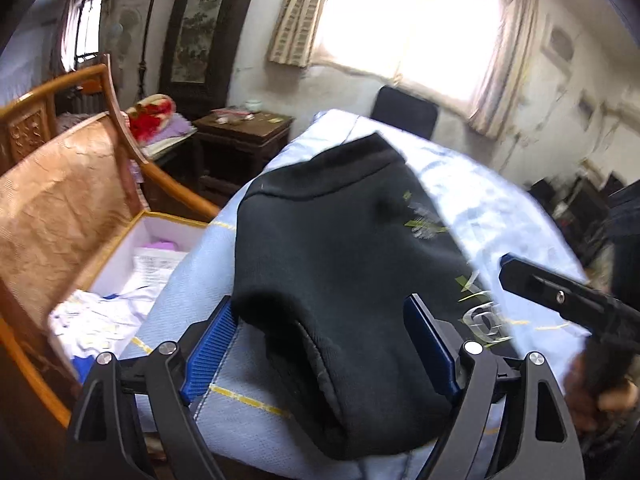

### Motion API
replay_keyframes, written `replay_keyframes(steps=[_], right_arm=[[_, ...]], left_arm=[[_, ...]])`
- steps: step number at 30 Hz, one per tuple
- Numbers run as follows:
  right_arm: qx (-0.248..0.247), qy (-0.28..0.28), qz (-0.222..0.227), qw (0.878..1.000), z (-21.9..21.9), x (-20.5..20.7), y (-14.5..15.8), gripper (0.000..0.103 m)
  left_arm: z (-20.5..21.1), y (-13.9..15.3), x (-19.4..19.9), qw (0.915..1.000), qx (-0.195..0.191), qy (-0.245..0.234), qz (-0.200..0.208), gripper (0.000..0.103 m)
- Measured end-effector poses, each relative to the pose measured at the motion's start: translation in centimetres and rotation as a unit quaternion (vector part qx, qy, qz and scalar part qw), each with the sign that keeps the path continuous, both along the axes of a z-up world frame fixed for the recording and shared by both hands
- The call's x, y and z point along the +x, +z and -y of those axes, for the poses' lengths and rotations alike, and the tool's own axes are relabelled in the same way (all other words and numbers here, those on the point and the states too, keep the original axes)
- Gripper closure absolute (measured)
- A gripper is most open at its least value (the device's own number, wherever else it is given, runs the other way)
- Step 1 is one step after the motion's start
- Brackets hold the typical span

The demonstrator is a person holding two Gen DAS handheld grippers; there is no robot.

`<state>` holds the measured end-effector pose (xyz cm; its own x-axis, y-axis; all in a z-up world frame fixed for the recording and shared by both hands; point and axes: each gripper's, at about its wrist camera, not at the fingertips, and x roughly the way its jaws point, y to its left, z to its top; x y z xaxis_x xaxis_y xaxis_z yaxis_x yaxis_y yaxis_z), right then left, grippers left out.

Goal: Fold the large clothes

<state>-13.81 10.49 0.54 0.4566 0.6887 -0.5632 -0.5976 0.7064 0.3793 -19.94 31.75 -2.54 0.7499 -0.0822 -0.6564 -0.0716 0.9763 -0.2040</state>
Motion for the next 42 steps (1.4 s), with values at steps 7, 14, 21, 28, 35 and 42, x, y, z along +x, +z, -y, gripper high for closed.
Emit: replay_keyframes(steps=[7, 14, 21, 28, 35, 42], right_arm=[[-0.101, -0.007, 0.042, 0.994, -3.6, -1.6, -3.7, 0.033], [-0.064, -0.032, -0.005, 0.997, -1.5, -1.7, -3.0, 0.018], [-0.098, -0.064, 0.067, 0.991, 0.5, -6.5, 0.1, 0.005], [-0.076, -0.085, 0.104, 0.988, 2.9, -9.7, 3.1, 0.005], [-0.096, -0.092, 0.108, 0.985, 3.2, -10.7, 2.6, 0.005], [-0.096, -0.089, 0.095, 0.987, 2.7, -10.2, 1.8, 0.005]], left_arm=[[0.4, -3.9, 1.9, 0.9984, 0.004, 0.023, -0.052, 0.012], [2.9, -0.7, -1.2, 0.9967, 0.076, 0.028, -0.007, 0.013], [5.7, 3.0, -5.4, 0.9880, 0.139, 0.047, 0.049, 0.004], [7.5, 5.4, -8.2, 0.9819, 0.160, 0.068, 0.076, 0.004], [7.5, 5.8, -9.1, 0.9822, 0.152, 0.075, 0.081, 0.004], [7.5, 5.7, -9.1, 0.9807, 0.159, 0.083, 0.078, 0.004]])
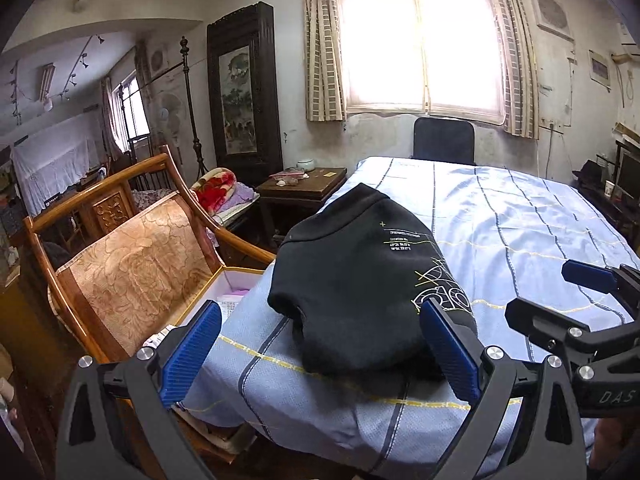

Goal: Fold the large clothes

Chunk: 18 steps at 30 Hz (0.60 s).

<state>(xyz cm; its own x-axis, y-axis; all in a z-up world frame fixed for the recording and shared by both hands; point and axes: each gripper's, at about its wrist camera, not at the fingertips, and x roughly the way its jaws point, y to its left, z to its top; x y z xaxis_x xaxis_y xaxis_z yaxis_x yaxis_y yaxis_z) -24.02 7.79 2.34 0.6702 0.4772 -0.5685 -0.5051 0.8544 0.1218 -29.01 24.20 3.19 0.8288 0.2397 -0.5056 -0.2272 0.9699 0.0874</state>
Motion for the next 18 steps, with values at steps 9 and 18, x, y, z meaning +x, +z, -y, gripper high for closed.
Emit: replay_keyframes(steps=[9, 18], right_arm=[[0.001, 0.008, -0.016, 1.000, -0.8, 0.5, -0.8, 0.005], [0.007, 0.016, -0.038, 0.999, -1.3, 1.5, -1.8, 0.005]], left_arm=[[-0.4, -1.0, 0.9, 0.9997, 0.003, 0.014, -0.020, 0.004], [-1.0, -1.8, 2.0, 0.9991, -0.003, 0.021, -0.037, 0.004]])
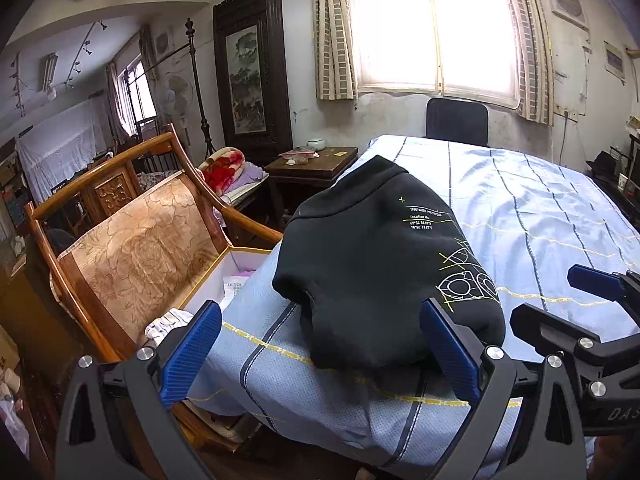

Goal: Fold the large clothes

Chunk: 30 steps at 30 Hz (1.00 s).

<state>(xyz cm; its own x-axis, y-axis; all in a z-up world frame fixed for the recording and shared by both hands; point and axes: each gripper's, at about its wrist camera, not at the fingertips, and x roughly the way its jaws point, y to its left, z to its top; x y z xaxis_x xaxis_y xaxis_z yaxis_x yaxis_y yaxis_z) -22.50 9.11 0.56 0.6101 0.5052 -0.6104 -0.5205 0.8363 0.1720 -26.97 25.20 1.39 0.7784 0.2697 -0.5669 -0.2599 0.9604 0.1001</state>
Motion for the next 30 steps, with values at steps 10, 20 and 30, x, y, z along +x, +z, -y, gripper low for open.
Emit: replay_keyframes(steps=[10, 20, 30], right_arm=[[-0.006, -0.006, 0.007, 1.000, 0.21, 0.30, -0.19, 0.005], [-0.007, -0.005, 0.009, 1.000, 0.28, 0.35, -0.15, 0.005], [-0.008, -0.006, 0.014, 1.000, 0.51, 0.69, -0.25, 0.005]], left_arm=[[0.24, -0.32, 0.55, 1.0000, 0.003, 0.001, -0.006, 0.004], [0.33, -0.41, 0.61, 1.0000, 0.006, 0.000, -0.007, 0.004], [0.42, -0.37, 0.17, 0.9998, 0.015, -0.010, 0.011, 0.004]])
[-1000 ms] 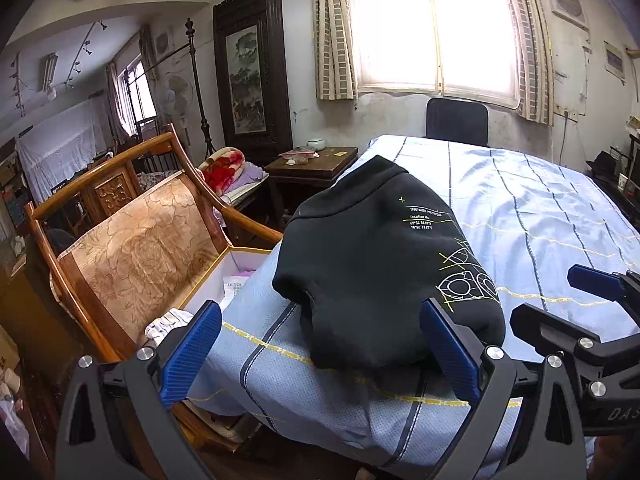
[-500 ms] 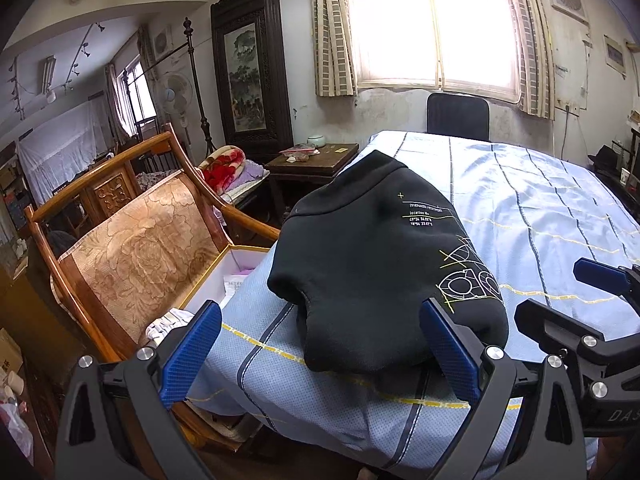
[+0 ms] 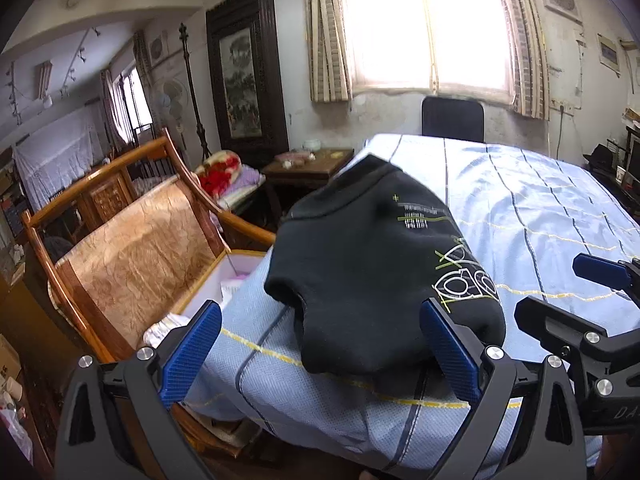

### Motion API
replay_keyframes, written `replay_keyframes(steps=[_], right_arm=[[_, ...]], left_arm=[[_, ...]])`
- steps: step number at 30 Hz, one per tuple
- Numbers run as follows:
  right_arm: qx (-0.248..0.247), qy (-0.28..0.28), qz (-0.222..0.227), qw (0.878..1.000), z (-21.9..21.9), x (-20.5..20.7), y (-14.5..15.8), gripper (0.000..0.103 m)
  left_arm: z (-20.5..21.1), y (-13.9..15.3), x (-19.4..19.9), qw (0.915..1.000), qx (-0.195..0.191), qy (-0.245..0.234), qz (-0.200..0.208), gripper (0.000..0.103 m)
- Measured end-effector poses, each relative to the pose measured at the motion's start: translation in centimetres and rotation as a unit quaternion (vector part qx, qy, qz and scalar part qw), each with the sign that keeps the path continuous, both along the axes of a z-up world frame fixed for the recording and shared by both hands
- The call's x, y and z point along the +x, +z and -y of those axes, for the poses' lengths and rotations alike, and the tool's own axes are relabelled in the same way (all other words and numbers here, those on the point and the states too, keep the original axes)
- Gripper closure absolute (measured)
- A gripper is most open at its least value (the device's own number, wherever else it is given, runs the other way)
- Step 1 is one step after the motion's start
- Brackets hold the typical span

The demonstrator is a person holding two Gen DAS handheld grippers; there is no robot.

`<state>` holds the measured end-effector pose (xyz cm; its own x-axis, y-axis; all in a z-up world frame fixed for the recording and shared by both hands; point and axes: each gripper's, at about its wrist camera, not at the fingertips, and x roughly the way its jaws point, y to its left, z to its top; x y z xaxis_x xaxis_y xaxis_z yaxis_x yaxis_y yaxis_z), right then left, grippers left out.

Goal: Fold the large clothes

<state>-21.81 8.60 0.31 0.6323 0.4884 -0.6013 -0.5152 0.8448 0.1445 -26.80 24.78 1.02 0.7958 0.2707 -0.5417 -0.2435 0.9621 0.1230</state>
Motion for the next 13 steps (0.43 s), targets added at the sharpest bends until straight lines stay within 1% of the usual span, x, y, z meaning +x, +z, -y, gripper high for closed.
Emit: replay_keyframes(steps=[2, 5, 7, 9, 13], right_arm=[[0.001, 0.002, 0.000, 1.000, 0.01, -0.06, 0.05, 0.005], [-0.001, 0.000, 0.003, 1.000, -0.05, -0.25, 0.09, 0.005], [-0.003, -0.002, 0.003, 1.000, 0.03, -0.17, 0.07, 0.005], [-0.004, -0.002, 0.002, 1.000, 0.02, -0.12, 0.04, 0.005], [-0.001, 0.000, 0.003, 1.000, 0.09, -0.11, 0.13, 0.005]], left_arm=[[0.02, 0.00, -0.12, 1.0000, 0.007, 0.002, 0.003, 0.004], [-0.16, -0.05, 0.32, 1.0000, -0.002, -0.003, -0.009, 0.004], [-0.11, -0.15, 0.48, 0.9999, -0.001, 0.001, -0.017, 0.004], [-0.04, -0.10, 0.50, 0.9999, 0.001, 0.003, -0.016, 0.004], [-0.16, -0.04, 0.53, 0.9998, -0.010, -0.001, -0.019, 0.004]])
